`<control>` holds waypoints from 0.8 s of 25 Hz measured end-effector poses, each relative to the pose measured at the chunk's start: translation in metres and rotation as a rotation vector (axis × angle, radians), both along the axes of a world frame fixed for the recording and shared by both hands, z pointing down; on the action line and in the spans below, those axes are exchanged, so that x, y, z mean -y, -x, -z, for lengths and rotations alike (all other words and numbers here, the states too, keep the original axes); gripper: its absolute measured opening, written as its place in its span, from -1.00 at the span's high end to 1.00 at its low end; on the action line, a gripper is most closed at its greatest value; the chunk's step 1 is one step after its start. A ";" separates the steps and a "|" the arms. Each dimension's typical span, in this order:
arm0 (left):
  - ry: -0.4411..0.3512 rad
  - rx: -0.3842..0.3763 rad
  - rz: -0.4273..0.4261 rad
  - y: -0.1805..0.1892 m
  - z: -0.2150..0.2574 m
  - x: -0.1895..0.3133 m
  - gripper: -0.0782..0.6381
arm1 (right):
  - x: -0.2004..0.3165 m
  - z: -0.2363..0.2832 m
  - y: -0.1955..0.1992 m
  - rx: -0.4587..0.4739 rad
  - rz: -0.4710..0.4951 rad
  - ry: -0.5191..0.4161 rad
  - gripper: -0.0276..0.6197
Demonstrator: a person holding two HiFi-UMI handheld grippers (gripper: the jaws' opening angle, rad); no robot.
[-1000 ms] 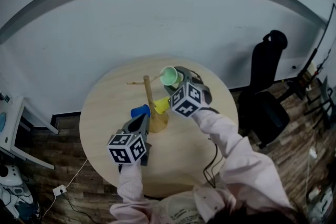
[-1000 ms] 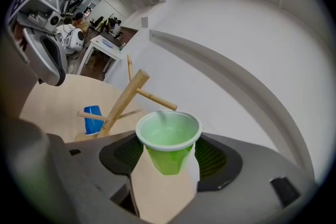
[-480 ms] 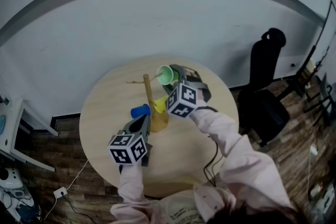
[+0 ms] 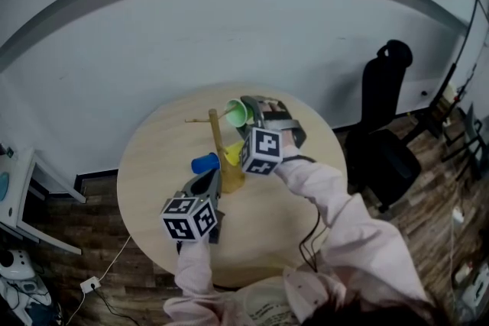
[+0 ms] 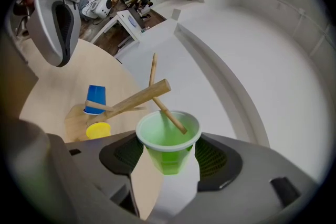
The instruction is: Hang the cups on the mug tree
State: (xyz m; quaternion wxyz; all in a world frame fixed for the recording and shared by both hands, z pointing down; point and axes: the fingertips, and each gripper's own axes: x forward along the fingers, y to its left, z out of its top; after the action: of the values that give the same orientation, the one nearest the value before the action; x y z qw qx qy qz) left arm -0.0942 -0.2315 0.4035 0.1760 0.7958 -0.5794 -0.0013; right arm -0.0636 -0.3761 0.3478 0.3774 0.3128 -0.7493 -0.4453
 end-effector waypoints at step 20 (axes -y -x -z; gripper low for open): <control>-0.004 -0.028 -0.015 -0.001 -0.004 -0.015 0.74 | -0.023 0.000 0.013 -0.221 0.050 -0.137 -0.02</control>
State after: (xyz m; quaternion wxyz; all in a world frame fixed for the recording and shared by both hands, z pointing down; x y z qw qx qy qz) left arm -0.0934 -0.2163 0.4073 0.1825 0.8005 -0.5707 -0.0125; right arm -0.0764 -0.3534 0.3482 0.4244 0.2683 -0.6784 -0.5364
